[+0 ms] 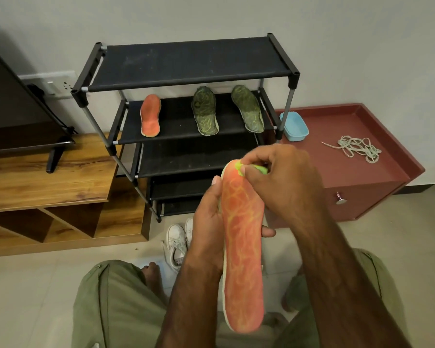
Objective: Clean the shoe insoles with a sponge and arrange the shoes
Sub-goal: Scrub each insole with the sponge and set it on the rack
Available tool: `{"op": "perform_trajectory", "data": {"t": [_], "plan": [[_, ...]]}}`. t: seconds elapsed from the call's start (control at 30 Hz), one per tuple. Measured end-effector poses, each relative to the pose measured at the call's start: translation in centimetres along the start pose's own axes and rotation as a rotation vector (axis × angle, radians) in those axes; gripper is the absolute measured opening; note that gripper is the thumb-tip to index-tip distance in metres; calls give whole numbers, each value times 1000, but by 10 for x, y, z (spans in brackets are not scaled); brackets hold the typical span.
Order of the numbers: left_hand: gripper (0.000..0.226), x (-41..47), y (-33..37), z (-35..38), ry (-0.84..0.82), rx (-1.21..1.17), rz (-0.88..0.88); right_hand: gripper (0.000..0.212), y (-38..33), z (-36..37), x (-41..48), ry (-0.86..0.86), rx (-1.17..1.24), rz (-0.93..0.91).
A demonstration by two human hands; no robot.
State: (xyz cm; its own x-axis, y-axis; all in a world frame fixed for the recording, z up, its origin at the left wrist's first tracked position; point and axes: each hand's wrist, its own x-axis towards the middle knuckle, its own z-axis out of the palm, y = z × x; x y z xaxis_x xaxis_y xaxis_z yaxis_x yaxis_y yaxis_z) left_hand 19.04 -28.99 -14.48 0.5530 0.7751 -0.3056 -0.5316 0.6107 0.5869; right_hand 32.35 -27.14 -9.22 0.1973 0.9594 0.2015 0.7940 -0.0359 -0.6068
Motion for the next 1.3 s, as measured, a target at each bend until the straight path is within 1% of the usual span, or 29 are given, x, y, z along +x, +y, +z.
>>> {"op": "perform_trajectory", "data": {"t": [0.07,0.17,0.2,0.23,0.33,0.37,0.4,0.43,0.53,0.57,0.6,0.67,0.73,0.77,0.8,0.87,0.93,0.97,1.0,1.03,1.07,1.1,1.17,1.2,1.23,1.3], "plan": [[80,1,0,0,27,3,14,10,-1,1,1,-9,20,0],[78,0,3,-7,40,-14,4,4,4,-4,-2,-168,-53,73],[76,0,3,-9,42,-9,1,4,5,-5,-4,-185,-77,81],[76,0,1,-9,43,1,0,5,5,-4,-4,-162,-82,79],[76,0,-1,-2,24,26,-1,9,0,1,-3,28,7,49],[75,0,-1,-1,29,31,-8,9,-1,2,-2,63,36,35],[75,-2,1,0,36,35,-18,9,0,2,-2,56,52,32],[75,-3,2,-1,46,42,-22,7,2,1,-3,13,56,42],[72,-4,5,-5,56,69,14,4,14,-7,-8,-193,1,86],[74,-4,4,-4,66,85,17,6,18,-10,-9,-212,42,85],[77,-4,4,-4,90,91,5,8,21,-12,-9,-190,156,91],[79,-4,4,0,145,75,-28,11,24,-17,-6,-111,491,146],[79,-5,3,3,131,25,-47,15,20,-19,-4,-112,771,187],[80,-5,3,3,127,8,-64,17,18,-18,-3,-122,841,181],[80,-3,1,0,125,-6,-70,20,15,-16,-3,-126,852,167],[80,-1,0,-5,157,5,-74,31,11,-10,-5,-123,797,169],[76,-5,5,3,165,66,-15,37,10,-5,-7,-128,761,199],[70,-8,7,8,175,95,26,38,11,-3,-8,-132,743,196],[64,-10,8,10,224,164,72,38,12,-2,-9,-133,711,179],[62,-10,6,7,286,234,122,36,14,0,-10,-121,649,147],[63,-11,5,3,311,240,197,35,15,2,-10,-94,562,108],[59,-9,5,-5,348,271,246,32,17,4,-10,-61,473,76],[41,-5,3,-10,398,291,320,26,15,7,-12,-9,355,31],[41,-5,3,-7,413,321,354,25,14,7,-12,6,313,11],[50,-7,4,-2,393,334,338,25,14,6,-13,11,266,-15],[75,-15,6,13,277,220,238,29,14,6,-12,-1,178,-74]]}}
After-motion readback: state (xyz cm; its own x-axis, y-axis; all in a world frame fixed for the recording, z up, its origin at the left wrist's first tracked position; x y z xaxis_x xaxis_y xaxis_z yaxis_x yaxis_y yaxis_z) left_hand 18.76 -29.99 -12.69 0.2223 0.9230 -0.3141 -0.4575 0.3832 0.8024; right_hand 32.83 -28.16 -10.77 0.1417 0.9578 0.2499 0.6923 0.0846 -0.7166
